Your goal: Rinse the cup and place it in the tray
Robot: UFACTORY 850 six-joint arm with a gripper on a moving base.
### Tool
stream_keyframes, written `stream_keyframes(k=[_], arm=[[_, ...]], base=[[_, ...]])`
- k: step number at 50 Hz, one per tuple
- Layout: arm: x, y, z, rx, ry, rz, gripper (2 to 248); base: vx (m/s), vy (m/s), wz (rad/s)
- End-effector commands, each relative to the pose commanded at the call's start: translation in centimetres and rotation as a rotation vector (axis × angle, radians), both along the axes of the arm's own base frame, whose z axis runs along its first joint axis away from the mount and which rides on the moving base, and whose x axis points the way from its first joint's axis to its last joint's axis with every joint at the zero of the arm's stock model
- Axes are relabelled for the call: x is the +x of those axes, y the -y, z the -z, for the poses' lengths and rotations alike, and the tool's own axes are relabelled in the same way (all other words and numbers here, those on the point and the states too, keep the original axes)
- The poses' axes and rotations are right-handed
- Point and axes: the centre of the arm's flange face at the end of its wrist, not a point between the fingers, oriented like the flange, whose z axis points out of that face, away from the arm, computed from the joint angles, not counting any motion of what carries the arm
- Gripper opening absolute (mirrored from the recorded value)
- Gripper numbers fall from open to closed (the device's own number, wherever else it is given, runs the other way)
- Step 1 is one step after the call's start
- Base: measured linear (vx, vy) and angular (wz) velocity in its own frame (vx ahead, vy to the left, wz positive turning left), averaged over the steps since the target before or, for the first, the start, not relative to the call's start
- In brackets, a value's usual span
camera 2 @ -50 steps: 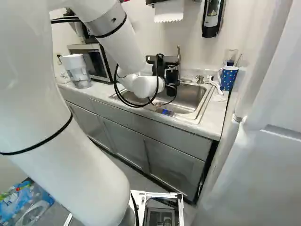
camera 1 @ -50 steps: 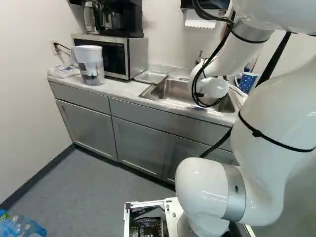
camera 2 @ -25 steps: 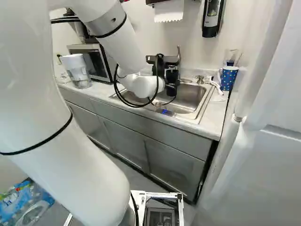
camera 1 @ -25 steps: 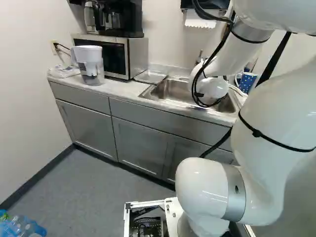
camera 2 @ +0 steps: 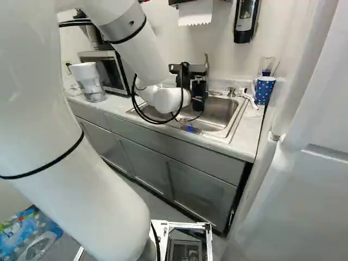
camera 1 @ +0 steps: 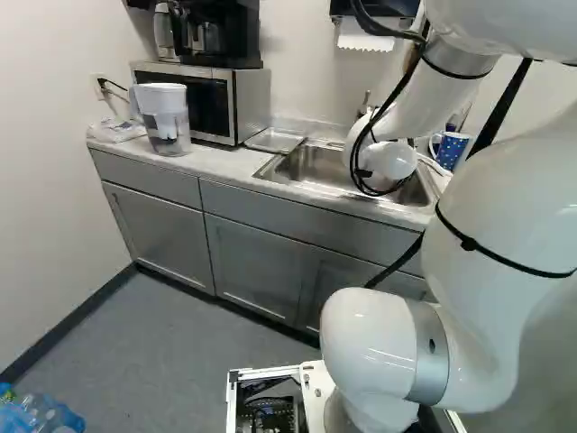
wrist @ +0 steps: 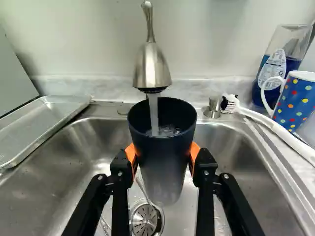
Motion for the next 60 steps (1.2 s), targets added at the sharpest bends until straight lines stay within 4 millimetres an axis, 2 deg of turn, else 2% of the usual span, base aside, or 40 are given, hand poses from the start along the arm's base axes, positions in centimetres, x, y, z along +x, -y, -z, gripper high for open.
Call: stream_keyframes(k=[60], arm=[[0.0,0.0,0.0,0.0,0.0,0.0,123]], base=[[0.0,0.0,0.0]])
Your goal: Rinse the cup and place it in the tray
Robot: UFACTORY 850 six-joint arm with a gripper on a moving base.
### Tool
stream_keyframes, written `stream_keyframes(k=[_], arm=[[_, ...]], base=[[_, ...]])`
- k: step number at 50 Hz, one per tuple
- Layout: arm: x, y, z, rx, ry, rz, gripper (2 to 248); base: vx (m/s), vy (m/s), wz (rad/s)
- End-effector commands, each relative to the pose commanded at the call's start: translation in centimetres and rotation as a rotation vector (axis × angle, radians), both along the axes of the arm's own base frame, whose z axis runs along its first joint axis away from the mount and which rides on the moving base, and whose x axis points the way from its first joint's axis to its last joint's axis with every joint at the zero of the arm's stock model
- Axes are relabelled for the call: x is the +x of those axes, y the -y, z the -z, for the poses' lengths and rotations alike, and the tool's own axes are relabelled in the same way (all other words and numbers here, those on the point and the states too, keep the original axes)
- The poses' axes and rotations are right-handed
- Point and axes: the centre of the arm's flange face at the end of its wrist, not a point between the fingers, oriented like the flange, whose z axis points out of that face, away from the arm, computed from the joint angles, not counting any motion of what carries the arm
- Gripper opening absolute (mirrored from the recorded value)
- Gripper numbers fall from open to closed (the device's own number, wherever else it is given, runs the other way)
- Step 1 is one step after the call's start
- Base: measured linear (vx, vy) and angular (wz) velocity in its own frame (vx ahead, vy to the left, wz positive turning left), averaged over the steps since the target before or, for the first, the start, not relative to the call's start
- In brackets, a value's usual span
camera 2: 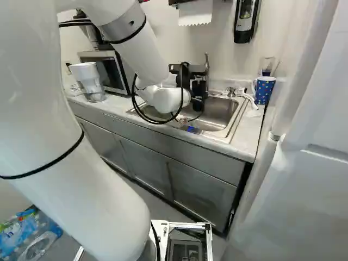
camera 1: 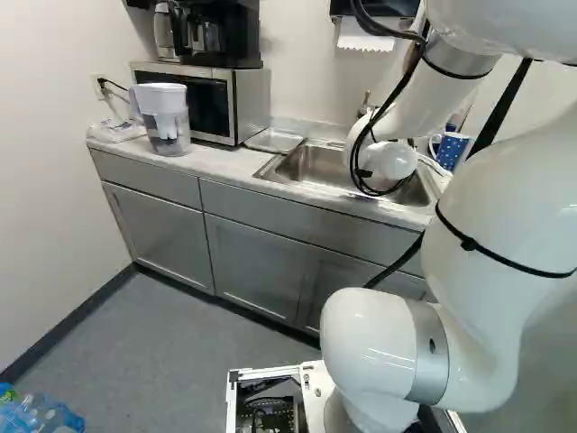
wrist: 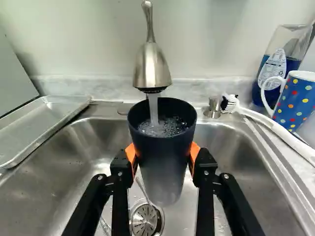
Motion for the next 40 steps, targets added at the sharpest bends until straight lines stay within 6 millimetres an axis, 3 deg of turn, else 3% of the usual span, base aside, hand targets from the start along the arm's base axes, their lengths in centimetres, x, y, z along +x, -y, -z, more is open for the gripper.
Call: stream_keyframes(k=[40], arm=[[0.5,-5.0,0.0,0.0,0.001,-0.111,123]], base=[[0.0,0.0,0.0]])
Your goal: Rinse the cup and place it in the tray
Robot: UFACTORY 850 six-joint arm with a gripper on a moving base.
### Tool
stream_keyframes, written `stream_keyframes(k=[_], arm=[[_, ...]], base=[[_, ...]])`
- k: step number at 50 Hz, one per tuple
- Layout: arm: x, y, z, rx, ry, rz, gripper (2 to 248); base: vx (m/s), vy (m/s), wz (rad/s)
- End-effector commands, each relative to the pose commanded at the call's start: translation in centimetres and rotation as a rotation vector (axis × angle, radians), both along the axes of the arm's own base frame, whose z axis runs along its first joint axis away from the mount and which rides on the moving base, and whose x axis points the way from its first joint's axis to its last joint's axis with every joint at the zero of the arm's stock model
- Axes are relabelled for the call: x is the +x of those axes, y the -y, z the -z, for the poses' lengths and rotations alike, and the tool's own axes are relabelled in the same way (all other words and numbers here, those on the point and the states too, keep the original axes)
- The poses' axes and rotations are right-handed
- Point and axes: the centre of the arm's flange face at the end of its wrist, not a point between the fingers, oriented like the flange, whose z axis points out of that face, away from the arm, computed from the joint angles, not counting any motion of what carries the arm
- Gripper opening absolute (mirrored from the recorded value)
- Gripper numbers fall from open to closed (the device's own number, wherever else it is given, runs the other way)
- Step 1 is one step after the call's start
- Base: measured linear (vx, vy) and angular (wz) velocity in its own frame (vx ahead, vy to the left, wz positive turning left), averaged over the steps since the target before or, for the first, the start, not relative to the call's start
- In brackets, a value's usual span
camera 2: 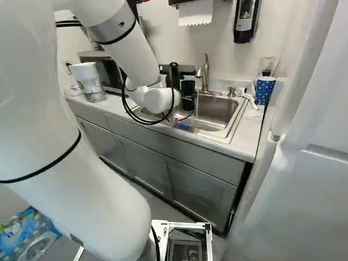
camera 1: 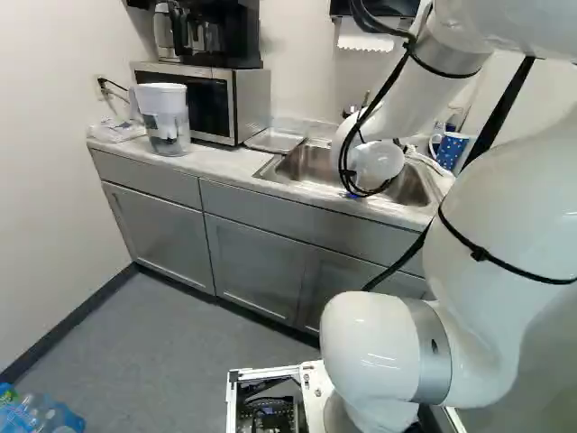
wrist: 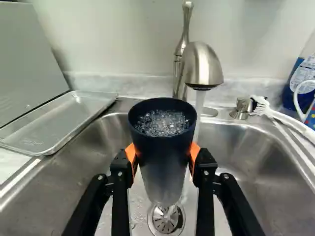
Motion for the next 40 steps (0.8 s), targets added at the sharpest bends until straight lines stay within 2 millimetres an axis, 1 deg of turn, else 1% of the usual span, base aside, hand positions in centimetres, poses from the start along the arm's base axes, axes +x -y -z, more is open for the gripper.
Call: stream_keyframes(k=[14,40], arm=[[0.4,-2.0,-1.1,-0.005,0.025,-0.046,123],[3.4,-5.0,-3.9,-0.014,0.082,-0.122,123]], base=[[0.0,0.0,0.0],[0.0,0.0,0.0]])
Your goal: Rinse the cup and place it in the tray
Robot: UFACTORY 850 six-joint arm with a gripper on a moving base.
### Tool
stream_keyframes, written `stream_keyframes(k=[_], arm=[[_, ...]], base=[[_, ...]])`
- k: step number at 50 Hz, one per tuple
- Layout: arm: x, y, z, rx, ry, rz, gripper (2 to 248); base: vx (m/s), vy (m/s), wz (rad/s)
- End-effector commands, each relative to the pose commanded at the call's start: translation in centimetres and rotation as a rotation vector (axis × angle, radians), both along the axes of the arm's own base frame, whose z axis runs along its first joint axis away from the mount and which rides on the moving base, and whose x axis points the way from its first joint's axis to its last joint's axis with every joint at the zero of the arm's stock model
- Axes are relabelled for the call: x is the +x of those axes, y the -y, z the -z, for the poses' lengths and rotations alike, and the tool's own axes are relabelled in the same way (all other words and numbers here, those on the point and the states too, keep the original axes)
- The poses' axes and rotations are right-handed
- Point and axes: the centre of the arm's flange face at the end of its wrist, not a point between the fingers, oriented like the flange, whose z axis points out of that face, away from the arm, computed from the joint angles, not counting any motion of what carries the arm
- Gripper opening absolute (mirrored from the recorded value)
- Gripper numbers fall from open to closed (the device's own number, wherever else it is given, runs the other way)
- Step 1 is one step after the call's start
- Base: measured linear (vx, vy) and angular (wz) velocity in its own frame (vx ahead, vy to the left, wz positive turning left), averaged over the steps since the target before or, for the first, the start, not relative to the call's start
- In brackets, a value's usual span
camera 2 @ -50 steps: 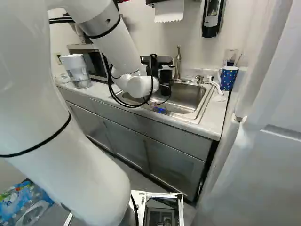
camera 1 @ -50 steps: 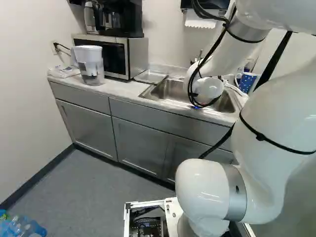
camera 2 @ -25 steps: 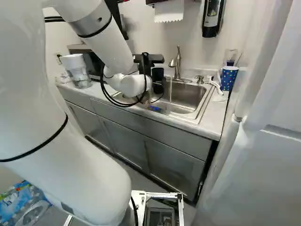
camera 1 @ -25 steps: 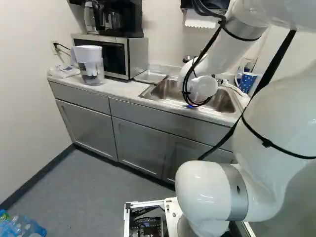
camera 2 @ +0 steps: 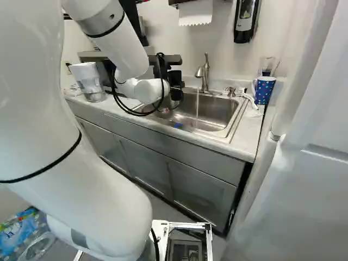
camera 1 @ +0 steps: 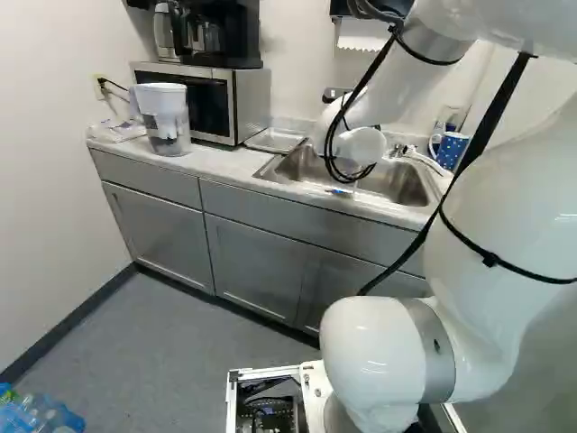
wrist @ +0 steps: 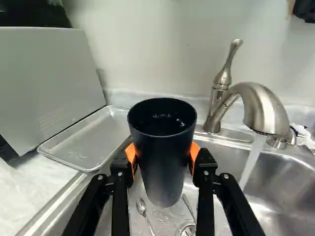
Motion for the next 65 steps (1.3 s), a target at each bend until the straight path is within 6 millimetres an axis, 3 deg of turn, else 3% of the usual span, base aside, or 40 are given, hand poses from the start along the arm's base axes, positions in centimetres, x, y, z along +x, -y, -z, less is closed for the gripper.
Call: stream_keyframes(k=[26,42,65], arm=[[1.0,-3.6,-2.8,0.008,0.058,-0.069,123],[1.8,-5.9,-3.4,0.141,0.08,-0.096,123],[1.9,-6.1,-3.4,0.38,0.095,-0.064,123]], base=[[0.0,0.0,0.0],[0.0,0.0,0.0],[0.0,0.0,0.0]])
